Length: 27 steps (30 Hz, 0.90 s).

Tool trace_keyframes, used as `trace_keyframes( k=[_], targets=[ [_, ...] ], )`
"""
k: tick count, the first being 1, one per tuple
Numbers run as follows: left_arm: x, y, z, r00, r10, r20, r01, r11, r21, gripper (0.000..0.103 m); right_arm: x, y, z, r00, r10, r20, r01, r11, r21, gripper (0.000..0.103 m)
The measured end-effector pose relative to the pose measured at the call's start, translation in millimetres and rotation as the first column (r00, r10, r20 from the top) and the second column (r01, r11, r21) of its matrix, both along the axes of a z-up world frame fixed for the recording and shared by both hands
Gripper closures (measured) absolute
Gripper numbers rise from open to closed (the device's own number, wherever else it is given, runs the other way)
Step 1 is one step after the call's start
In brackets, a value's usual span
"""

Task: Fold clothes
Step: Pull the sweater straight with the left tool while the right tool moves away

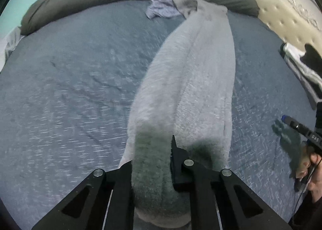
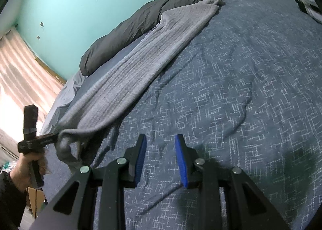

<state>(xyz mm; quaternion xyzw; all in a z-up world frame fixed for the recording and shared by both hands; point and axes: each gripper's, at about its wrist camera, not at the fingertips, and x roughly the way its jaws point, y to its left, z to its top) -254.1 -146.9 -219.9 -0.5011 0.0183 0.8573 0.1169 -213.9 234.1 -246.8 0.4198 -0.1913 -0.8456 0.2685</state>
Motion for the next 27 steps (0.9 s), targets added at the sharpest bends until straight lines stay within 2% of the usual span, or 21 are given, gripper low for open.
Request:
trace_keyframes(
  k=[1,5,9,12,17,19,27],
  targets=[
    [3.1,-5.7,4.4,1.000,0.009,-0.008,-0.009,1.000,0.006,0.097,0.2,-0.2,1.0,1.000,0.002,-0.003,-0.002,1.000,0.002,0.074],
    [12.9,-24.2,16.8,0.999,0.023,-0.035,-0.023,1.000,0.000,0.097,-0.5,-1.3,5.4,1.000,0.012,-0.005,-0.012,1.000,0.004,0.074],
    [15.1,-37.3,21.9,0.998,0.040,-0.040,-0.040,0.999,0.004,0.097,-20.7,-5.0,9.2,1.000,0.010,0.013,-0.010,1.000,0.020,0.071],
    [17.6,-47.6,20.4,0.998,0.042,-0.044,-0.041,0.999,0.009,0.097,-56.6,-10.5,12.2,0.999,0.021,0.034,-0.021,1.000,0.016,0.061],
    [16.8,-72.4,18.9,0.998,0.043,-0.048,-0.041,0.999,0.033,0.097,-129.8,-25.8,15.3,0.997,0.012,0.073,-0.015,0.999,0.037,0.057],
    [18.7,-76.2,22.9,0.998,0.035,-0.057,-0.032,0.999,0.043,0.097,-152.6,-32.5,13.4,0.996,-0.001,0.088,-0.001,1.000,0.031,0.050],
    [13.1,-73.0,23.0,0.997,-0.008,-0.072,0.013,0.996,0.083,0.097,-243.9,-59.3,5.7,0.987,-0.053,0.149,0.053,0.999,0.008,0.043]
  ],
)
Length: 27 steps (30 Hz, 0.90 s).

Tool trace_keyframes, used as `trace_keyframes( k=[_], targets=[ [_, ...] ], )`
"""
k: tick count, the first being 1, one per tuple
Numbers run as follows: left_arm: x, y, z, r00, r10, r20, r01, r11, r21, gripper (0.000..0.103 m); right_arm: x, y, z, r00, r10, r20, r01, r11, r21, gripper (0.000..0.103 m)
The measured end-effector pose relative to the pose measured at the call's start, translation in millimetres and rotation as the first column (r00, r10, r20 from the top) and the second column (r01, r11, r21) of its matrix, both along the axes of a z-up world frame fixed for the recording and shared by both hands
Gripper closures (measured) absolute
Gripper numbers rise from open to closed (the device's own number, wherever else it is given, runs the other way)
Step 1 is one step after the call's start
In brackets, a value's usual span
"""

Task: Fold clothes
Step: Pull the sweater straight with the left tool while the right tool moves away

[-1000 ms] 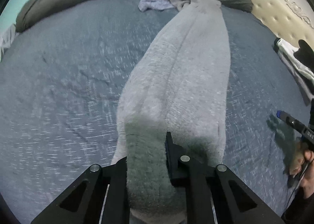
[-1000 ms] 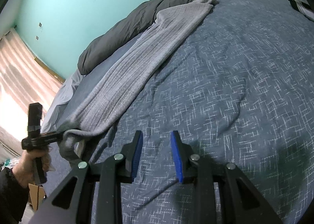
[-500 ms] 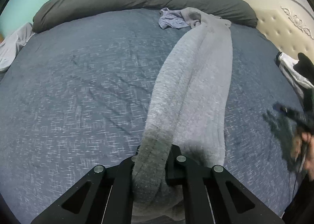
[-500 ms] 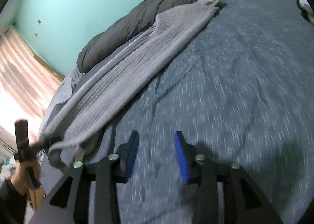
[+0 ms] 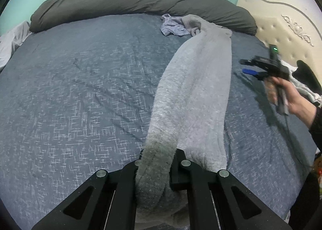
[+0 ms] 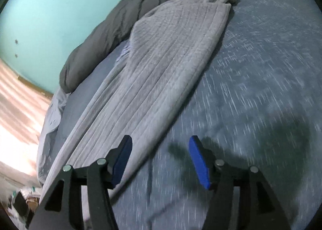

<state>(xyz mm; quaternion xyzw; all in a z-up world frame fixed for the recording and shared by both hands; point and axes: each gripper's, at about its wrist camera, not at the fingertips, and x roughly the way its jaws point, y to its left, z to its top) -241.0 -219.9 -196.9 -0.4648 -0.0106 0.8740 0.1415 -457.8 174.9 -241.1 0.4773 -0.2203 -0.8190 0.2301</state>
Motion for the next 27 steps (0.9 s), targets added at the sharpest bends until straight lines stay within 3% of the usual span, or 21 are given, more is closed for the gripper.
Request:
trace_keyframes(
  k=[5,9,10,18,27],
  targets=[
    [1.7,3.4,-3.0,0.999,-0.037,0.000,0.037,0.999,0.000,0.096,-28.3,-17.7,-11.7,1.000,0.011,0.010,-0.011,1.000,0.029,0.046],
    [0.1,8.7,-7.5,0.999,-0.052,0.005,0.052,0.999,-0.007,0.096,-34.5,-25.9,-19.0,0.999,0.032,-0.004,-0.032,0.999,0.021,0.096],
    [-0.4,9.4,-8.9,0.999,-0.053,0.007,0.053,0.999,-0.009,0.096,-31.7,-27.5,-16.6,0.999,0.038,-0.022,-0.037,0.999,0.038,0.099],
    [-2.2,5.1,-4.7,1.000,-0.026,0.014,0.026,1.000,-0.017,0.096,20.7,-0.8,39.2,0.981,0.030,-0.190,-0.024,0.999,0.030,0.101],
    [21.9,-13.1,23.7,1.000,0.029,0.004,-0.029,0.999,-0.027,0.096,108.9,44.2,107.9,0.963,0.073,-0.258,-0.069,0.997,0.024,0.101]
  ],
)
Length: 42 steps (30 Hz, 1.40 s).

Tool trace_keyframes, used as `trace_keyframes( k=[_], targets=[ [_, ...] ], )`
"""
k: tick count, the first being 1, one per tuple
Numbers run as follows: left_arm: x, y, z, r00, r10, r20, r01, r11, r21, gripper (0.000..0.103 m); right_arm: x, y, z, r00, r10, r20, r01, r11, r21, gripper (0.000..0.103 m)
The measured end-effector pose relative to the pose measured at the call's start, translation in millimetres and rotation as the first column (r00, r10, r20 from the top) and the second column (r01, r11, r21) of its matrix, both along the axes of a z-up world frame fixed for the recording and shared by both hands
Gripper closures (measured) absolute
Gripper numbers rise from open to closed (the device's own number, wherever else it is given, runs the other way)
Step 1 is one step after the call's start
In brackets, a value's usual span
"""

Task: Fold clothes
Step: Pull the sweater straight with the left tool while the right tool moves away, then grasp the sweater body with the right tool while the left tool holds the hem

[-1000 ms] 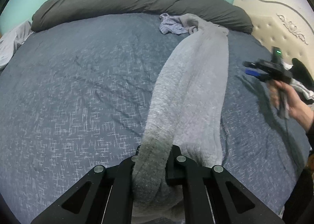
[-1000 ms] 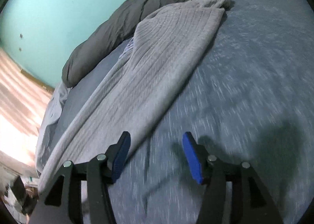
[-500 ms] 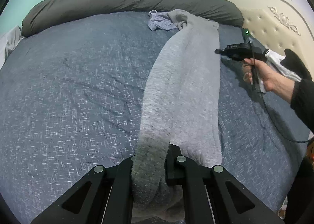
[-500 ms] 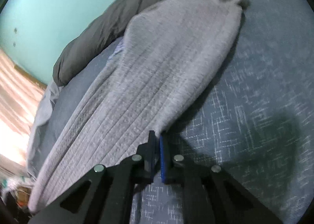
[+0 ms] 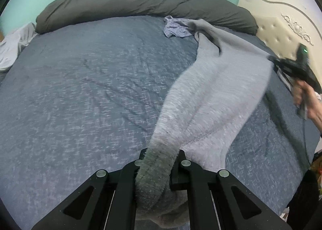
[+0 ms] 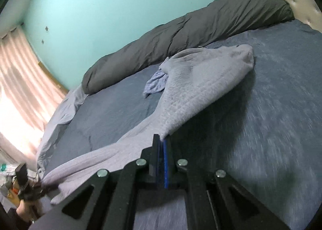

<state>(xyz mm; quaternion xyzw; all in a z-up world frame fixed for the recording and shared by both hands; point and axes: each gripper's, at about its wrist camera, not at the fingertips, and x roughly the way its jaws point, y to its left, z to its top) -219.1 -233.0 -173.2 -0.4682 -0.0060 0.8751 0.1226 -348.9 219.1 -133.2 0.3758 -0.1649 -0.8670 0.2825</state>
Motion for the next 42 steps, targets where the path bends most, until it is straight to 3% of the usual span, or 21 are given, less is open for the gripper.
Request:
trace_keyframes(
  k=[7,12,17,24,28,30,33,38,42],
  targets=[
    [30.5,-24.0,4.6,0.998,0.058,0.013,-0.058,0.998,0.011,0.096,92.7,15.5,15.7,0.997,0.052,0.055,-0.051,0.998,-0.028,0.101],
    [50.1,-39.6,0.0,0.995,0.099,0.029,-0.100,0.995,0.011,0.096,138.1,11.7,-9.3,0.987,0.093,0.133,-0.093,0.996,-0.005,0.101],
    [68.2,-52.1,-3.5,0.990,0.133,0.041,-0.133,0.991,-0.004,0.096,147.7,-5.5,-33.0,0.971,0.137,0.195,-0.151,0.987,0.061,0.100],
    [74.8,-61.9,-13.0,0.986,0.155,0.060,-0.154,0.988,-0.030,0.096,132.8,8.5,-39.6,0.968,0.137,0.209,-0.158,0.984,0.087,0.096],
    [71.5,-69.0,-19.7,0.983,0.169,0.068,-0.167,0.986,-0.029,0.096,121.2,42.3,-39.3,0.977,0.071,0.202,-0.092,0.991,0.094,0.075],
    [68.4,-70.9,-22.6,0.982,0.174,0.068,-0.172,0.985,-0.029,0.096,106.2,66.8,-42.0,0.978,0.004,0.208,-0.022,0.996,0.087,0.071],
    [63.4,-72.0,-25.5,0.981,0.180,0.069,-0.178,0.984,-0.031,0.096,78.8,100.0,-47.1,0.973,-0.077,0.217,0.063,0.996,0.070,0.051],
    [56.9,-72.3,-30.2,0.980,0.186,0.071,-0.183,0.982,-0.041,0.096,30.6,135.9,-61.2,0.949,-0.177,0.261,0.177,0.984,0.022,0.049],
    [52.3,-71.3,-35.9,0.980,0.185,0.078,-0.181,0.982,-0.053,0.096,-5.1,139.8,-70.7,0.940,-0.208,0.269,0.196,0.978,0.072,0.038]
  ],
)
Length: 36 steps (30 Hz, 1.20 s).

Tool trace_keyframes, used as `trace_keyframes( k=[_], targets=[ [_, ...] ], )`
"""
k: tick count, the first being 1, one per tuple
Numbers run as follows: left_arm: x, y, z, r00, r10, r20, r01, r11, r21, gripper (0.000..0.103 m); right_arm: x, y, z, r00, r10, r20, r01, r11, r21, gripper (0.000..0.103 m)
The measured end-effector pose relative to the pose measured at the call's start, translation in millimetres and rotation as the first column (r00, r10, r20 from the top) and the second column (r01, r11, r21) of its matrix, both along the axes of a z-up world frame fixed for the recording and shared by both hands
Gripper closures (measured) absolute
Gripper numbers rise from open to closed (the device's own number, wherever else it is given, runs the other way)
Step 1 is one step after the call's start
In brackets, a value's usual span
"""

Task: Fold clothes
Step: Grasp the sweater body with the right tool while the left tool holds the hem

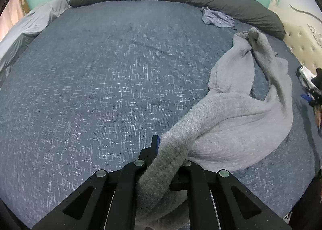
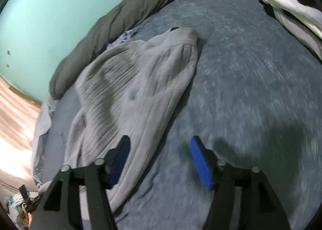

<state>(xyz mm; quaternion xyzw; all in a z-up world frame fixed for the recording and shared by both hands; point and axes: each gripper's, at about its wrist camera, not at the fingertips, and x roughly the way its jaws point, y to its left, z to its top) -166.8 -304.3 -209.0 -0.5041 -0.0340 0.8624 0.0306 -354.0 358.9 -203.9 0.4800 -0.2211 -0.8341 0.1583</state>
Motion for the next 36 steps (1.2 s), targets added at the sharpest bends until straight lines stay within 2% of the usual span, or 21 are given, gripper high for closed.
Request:
trace_keyframes(
  k=[13,17,18,19,21,27,36],
  targets=[
    [-21.6,1.5,-15.8,1.000,0.004,0.023,-0.003,1.000,-0.009,0.096,-91.1,-2.9,-34.6,0.995,-0.096,0.038,0.095,0.995,0.028,0.038],
    [-30.6,2.9,-21.8,1.000,0.004,0.030,-0.004,1.000,-0.014,0.096,-103.1,-14.6,-39.6,0.997,-0.074,0.014,0.073,0.992,0.101,0.039],
    [-32.0,3.2,-22.9,1.000,0.006,0.030,-0.006,1.000,-0.013,0.096,-103.4,-17.0,-40.2,0.998,-0.065,0.002,0.064,0.991,0.114,0.054],
    [-33.3,3.5,-24.0,0.999,0.009,0.031,-0.008,1.000,-0.013,0.096,-103.6,-19.4,-40.8,0.998,-0.055,-0.011,0.056,0.990,0.127,0.077],
    [-34.3,4.6,-24.7,0.999,0.011,0.032,-0.011,1.000,-0.015,0.096,-101.9,-23.4,-40.2,0.999,-0.046,-0.023,0.049,0.985,0.165,0.098],
    [-32.1,5.1,-20.7,1.000,0.013,0.027,-0.012,1.000,-0.014,0.096,-88.7,-16.0,-19.4,0.995,-0.035,-0.097,0.052,0.981,0.187,0.100],
    [-17.5,2.4,1.7,1.000,0.017,0.011,-0.017,1.000,-0.005,0.096,-48.6,16.9,54.4,0.978,-0.050,-0.202,0.083,0.984,0.158,0.100]
  ],
)
